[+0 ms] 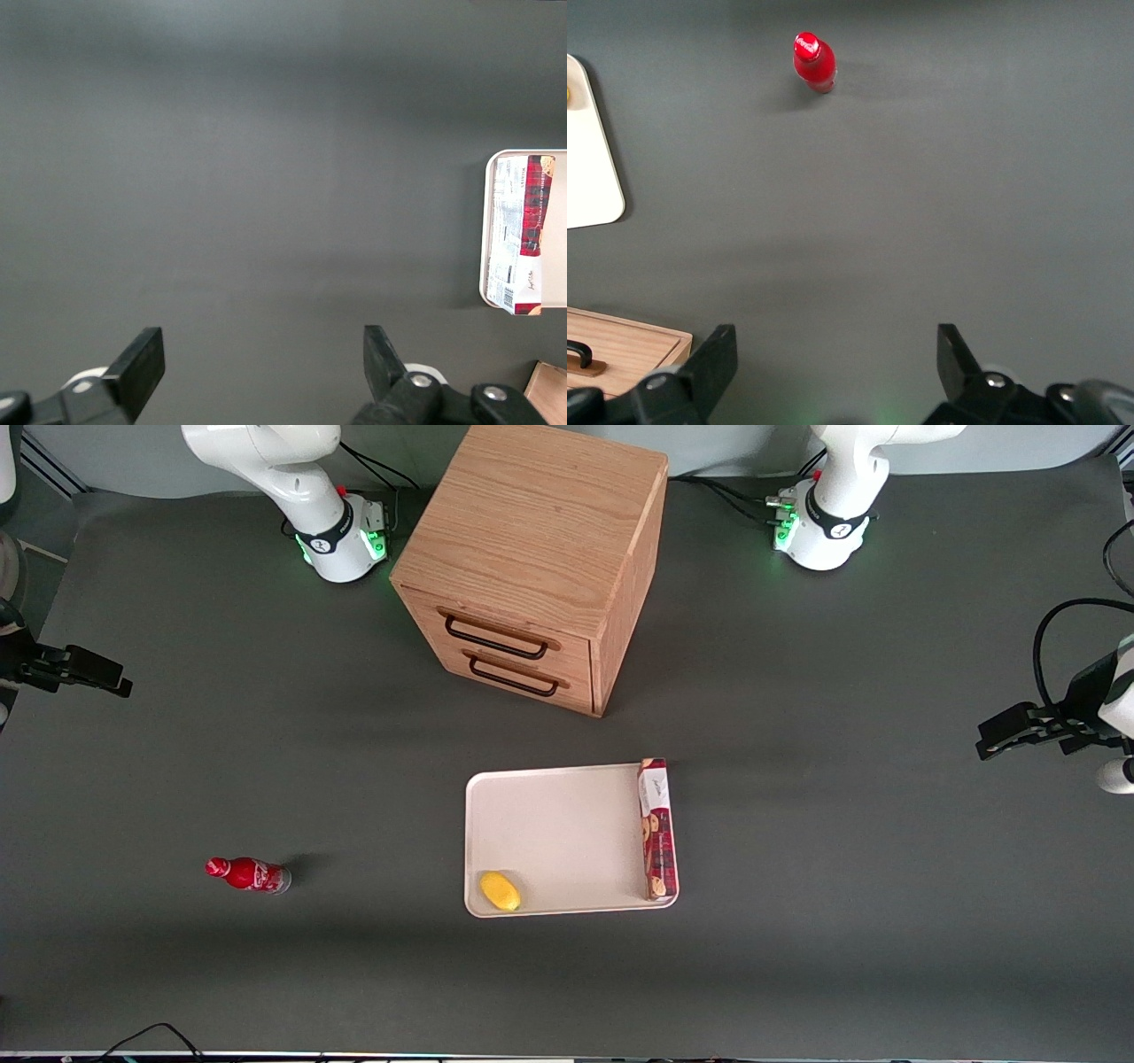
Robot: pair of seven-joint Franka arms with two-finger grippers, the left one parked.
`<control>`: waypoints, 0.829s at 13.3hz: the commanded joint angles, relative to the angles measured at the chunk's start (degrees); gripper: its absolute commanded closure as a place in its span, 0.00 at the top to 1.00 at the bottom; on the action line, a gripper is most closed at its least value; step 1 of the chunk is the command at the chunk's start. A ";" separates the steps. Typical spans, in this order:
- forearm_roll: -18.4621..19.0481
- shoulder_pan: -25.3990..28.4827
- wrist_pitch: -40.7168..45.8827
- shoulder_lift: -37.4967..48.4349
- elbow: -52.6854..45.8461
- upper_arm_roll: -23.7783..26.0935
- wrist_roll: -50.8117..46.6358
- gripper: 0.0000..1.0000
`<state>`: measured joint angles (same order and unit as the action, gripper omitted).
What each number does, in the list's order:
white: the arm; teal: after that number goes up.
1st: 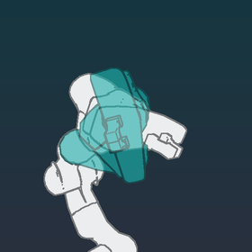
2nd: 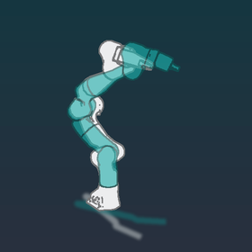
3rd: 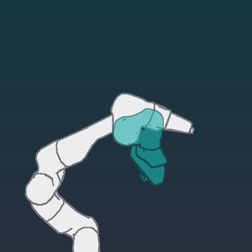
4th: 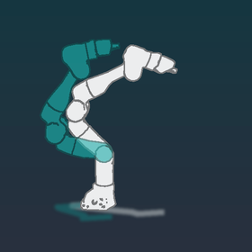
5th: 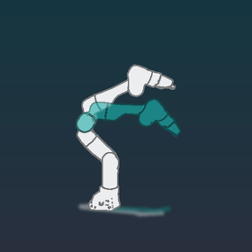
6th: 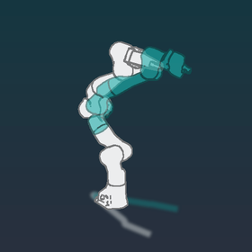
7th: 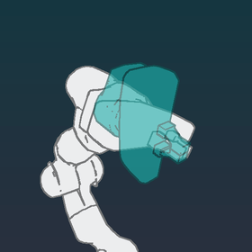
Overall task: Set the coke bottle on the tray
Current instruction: 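Move the open right gripper toward the red Coca-Cola bottle, then lower the right gripper over the bottle's cap end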
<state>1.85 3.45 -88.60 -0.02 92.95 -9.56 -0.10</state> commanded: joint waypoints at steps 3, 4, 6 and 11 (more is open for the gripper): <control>1.22 -0.19 0.19 -1.12 -1.63 -0.11 1.24 1.00; 2.18 -0.19 -0.68 -1.21 -1.63 -0.02 1.24 1.00; 4.03 -0.11 -3.66 -4.09 -1.89 -0.02 4.38 1.00; -5.54 0.51 -8.69 -19.28 -10.05 -3.89 13.02 1.00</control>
<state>-1.17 3.47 -98.10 -11.90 89.78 -12.40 9.72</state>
